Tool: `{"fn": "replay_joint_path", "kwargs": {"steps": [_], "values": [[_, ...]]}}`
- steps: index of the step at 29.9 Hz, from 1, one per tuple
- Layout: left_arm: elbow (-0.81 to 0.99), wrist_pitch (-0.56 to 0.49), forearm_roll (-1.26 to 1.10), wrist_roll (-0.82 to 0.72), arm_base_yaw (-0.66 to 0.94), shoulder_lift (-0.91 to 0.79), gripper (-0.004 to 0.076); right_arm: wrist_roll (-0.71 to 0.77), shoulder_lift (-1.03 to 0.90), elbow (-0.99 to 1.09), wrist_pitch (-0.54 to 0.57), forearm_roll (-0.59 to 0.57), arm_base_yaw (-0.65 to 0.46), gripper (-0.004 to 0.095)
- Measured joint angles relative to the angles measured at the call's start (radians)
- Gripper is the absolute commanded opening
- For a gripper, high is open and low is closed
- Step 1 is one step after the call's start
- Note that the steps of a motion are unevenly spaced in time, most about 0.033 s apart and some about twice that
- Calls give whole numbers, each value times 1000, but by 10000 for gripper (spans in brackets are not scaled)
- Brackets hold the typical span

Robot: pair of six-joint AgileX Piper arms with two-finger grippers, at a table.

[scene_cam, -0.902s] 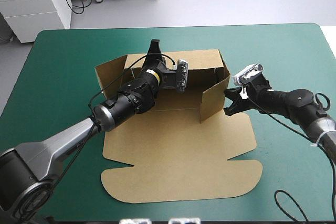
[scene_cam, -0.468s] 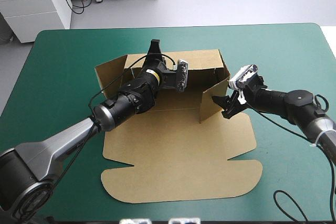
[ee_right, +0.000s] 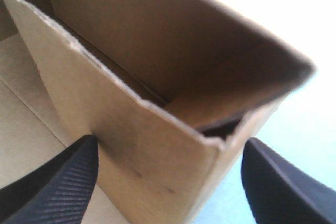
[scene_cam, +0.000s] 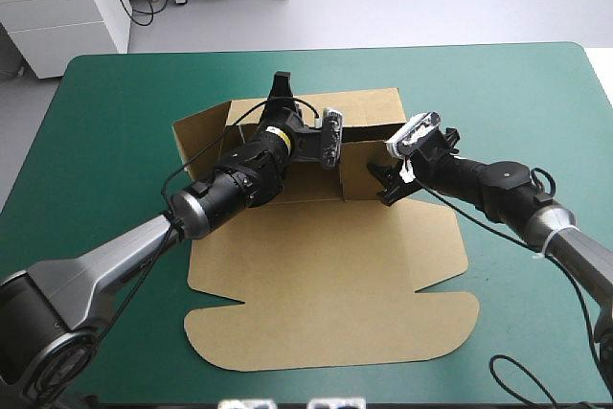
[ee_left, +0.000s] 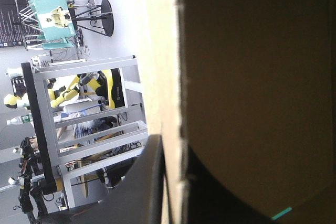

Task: Fold the box

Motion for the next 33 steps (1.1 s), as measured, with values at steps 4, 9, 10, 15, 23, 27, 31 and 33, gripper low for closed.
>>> {"fn": "replay_joint_path", "kwargs": {"steps": [4, 9, 10, 15, 23, 27, 31, 33], "values": [[0, 0, -25, 10, 0, 0, -8, 26, 0, -1, -46, 0, 5, 505], [-5, 2, -73, 72, 0, -3, -8, 44, 0, -1, -69, 12, 4, 223], [-6, 4, -89, 92, 1, -4, -8, 45, 1, -1, -69, 14, 3, 158], [-10, 15, -142, 140, 3, -10, -7, 62, 2, -2, -88, 28, 2, -18], [-10, 37, -164, 170, -11, -15, 300, 108, 3, -2, -102, 37, 2, -18], [3, 113, -202, 171, -47, -31, 531, 108, 3, -2, -101, 37, 2, -18], [9, 153, -239, 157, -111, -55, 552, 116, 3, -4, -94, 37, 2, -18], [11, 166, -255, 154, -151, -74, 552, 122, 3, -5, -89, 37, 3, -18]]}}
